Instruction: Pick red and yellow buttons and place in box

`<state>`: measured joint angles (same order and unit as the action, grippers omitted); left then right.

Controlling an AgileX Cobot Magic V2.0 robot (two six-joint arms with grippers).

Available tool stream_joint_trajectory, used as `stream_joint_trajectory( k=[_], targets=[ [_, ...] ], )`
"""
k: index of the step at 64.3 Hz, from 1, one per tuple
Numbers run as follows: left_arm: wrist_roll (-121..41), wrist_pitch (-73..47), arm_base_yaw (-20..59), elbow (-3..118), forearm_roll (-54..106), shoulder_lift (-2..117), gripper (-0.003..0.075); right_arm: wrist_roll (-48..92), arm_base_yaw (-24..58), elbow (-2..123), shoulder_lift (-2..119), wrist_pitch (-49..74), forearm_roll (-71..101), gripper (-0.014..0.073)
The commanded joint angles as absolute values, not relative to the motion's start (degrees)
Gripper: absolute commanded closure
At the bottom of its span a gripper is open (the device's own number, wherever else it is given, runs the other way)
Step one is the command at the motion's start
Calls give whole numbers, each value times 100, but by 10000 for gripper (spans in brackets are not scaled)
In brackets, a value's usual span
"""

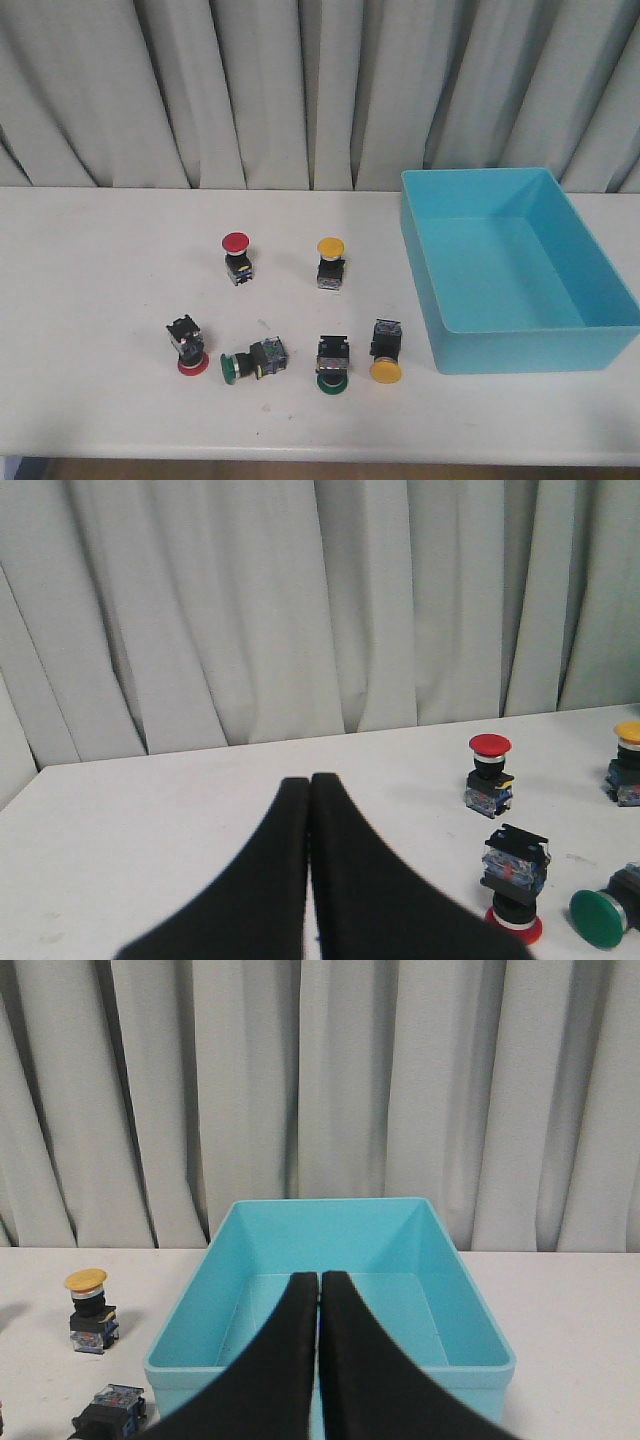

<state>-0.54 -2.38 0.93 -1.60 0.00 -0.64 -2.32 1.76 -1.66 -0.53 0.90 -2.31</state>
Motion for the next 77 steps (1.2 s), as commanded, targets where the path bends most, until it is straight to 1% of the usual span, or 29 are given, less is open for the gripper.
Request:
stream_joint_trajectory(
  k=[1,42,54,60,67,77],
  targets=[
    [0,178,95,-423,0,-146,726,-186,127,-205,-114,-345,-270,596],
    [0,178,95,-423,0,-146,726,-186,127,-205,-114,-351,-270,596],
    [0,297,95,-285,188,-146,727,-186,127,-151,-114,-566,-276,596],
    [0,286,95,90,502,-123,727,-186,127,128,-43,-366,-276,596],
    [0,71,95,768,491,75,727,-186,127,768,243,227,-276,596],
    [0,-591,95,2025,479,870,727,-184,127,1923,1004,1166,-276,596]
  ],
)
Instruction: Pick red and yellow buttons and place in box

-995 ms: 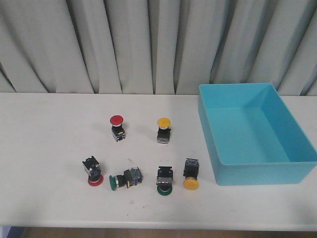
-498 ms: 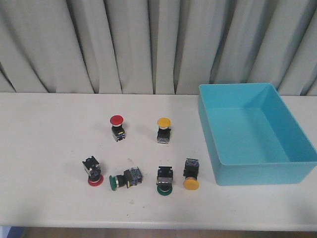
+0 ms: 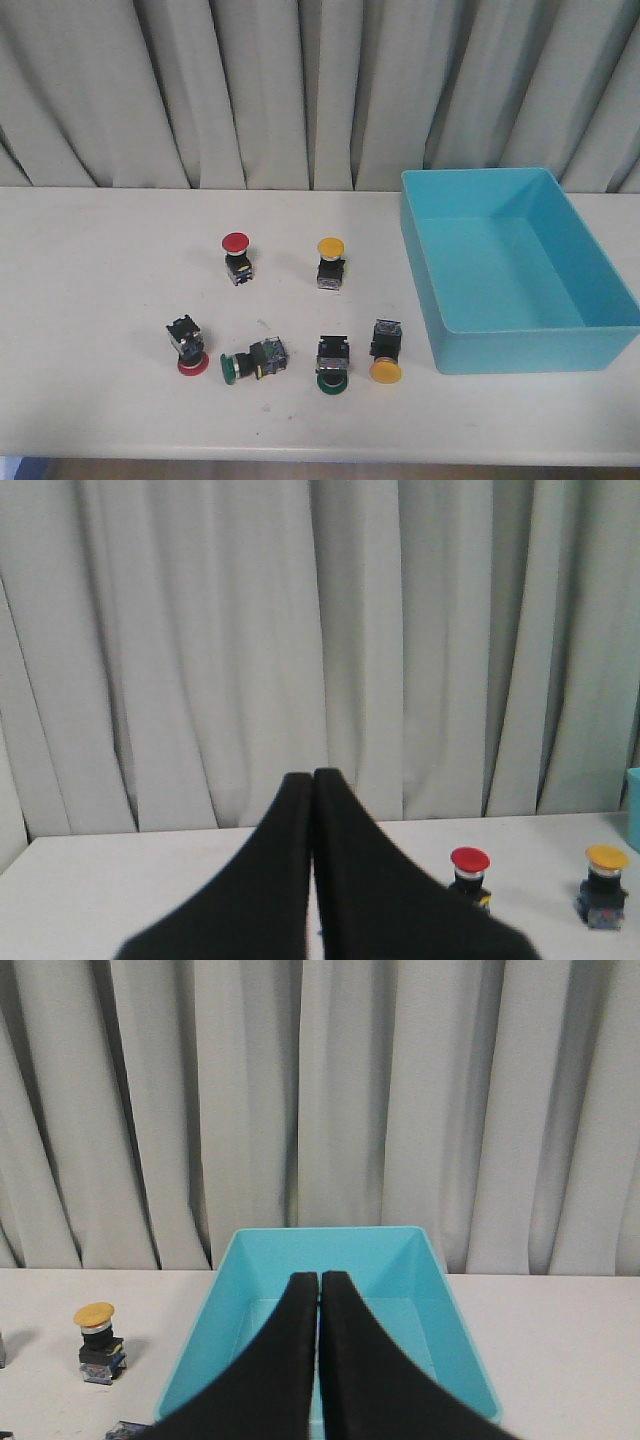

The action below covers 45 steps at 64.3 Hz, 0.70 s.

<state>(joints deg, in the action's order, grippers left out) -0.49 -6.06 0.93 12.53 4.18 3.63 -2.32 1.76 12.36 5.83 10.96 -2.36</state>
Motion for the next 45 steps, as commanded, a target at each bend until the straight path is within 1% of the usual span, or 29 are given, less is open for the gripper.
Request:
stream_joint_trajectory(
  k=[1,10,17,29,45],
  targets=[
    [-34,-696,95,2189,480,996,727,-184,127,2017,1116,1232,-276,596],
    [-62,-1517,95,3232,480,1930,727,-179,127,2935,1948,1786,-276,596],
    [-62,-2028,95,3623,486,2569,727,-179,127,3290,2509,2135,-271,596],
    [-62,-2526,95,3435,480,3297,727,-179,127,3138,3165,2438,-104,596],
    [-62,-2530,95,3123,475,3863,727,-185,127,2918,3582,2520,109,596]
  ],
)
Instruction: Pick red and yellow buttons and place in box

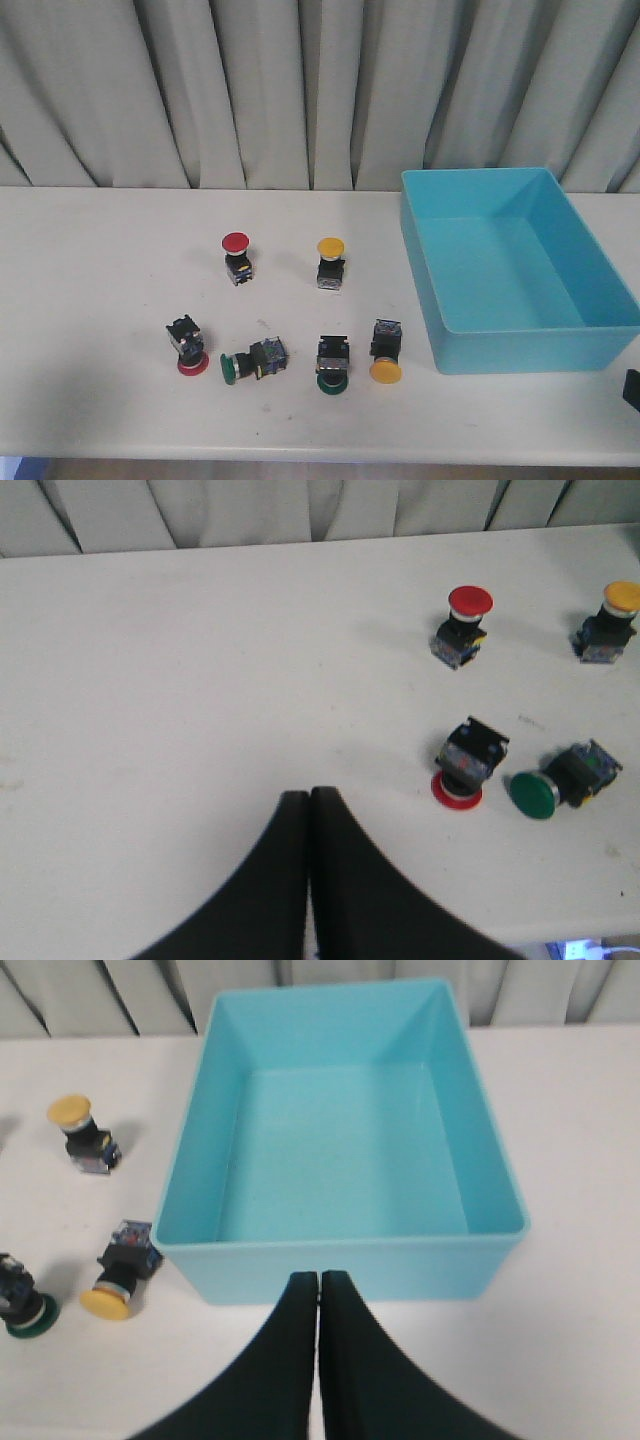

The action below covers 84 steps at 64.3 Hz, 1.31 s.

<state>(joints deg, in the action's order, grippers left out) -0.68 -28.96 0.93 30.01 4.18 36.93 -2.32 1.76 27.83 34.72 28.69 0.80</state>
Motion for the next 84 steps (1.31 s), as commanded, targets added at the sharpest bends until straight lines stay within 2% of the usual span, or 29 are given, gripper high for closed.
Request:
stream_joint_trajectory(
  k=[1,8,15,28,35,44,67,84],
  targets=[
    [-62,-2530,95,3123,475,3884,725,-185,127,2918,3590,2520,109,596],
    [-62,-2420,95,3123,461,4038,694,-185,127,2918,3606,2498,0,579],
    [-62,-2180,101,3123,471,4114,587,-180,127,2918,3606,2500,-90,504],
    [-225,-2327,113,3352,487,4257,274,-151,127,2918,3606,2519,-150,233],
    [-830,-2800,113,3779,487,4517,185,-58,127,2918,3606,2519,-150,113],
    [-1211,-3151,317,4328,647,4974,167,-51,127,2918,3606,2519,-144,51],
    [-2104,-3131,1319,5596,642,7012,191,-46,127,2918,3606,2528,-120,53],
    [-2481,-3637,1428,6927,762,8925,199,-46,127,2918,3606,2522,-120,53]
  ],
)
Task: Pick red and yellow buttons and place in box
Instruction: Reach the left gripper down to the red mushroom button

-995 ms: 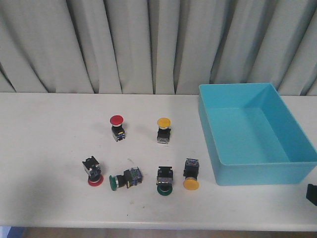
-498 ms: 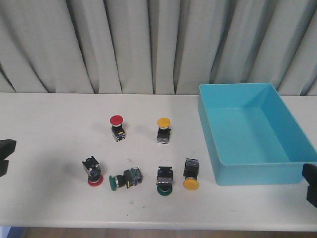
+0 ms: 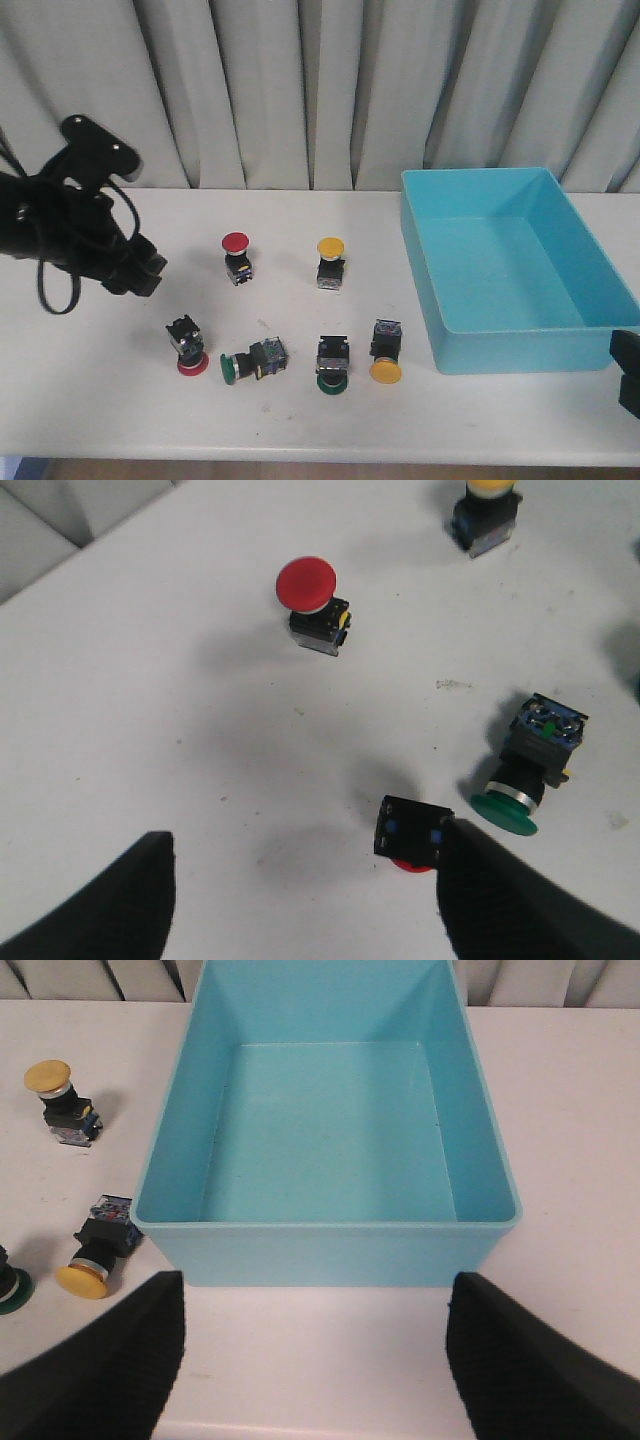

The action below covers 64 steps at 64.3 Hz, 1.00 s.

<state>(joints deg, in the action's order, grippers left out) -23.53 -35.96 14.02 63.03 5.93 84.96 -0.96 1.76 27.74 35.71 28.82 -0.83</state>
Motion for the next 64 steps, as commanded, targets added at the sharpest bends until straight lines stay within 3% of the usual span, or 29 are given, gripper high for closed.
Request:
stream_joint_trajectory(
  k=[1,24,64],
  targets=[
    [-2510,-3695,1428,7016,796,9029,199,-46,127,2918,3606,2522,-120,53],
    [-3931,-4316,1428,8985,1626,10911,192,-30,127,2918,3606,2521,-124,53],
    [-4390,-4762,1428,11098,1830,12788,192,0,127,2918,3606,2522,-145,53]
  ],
)
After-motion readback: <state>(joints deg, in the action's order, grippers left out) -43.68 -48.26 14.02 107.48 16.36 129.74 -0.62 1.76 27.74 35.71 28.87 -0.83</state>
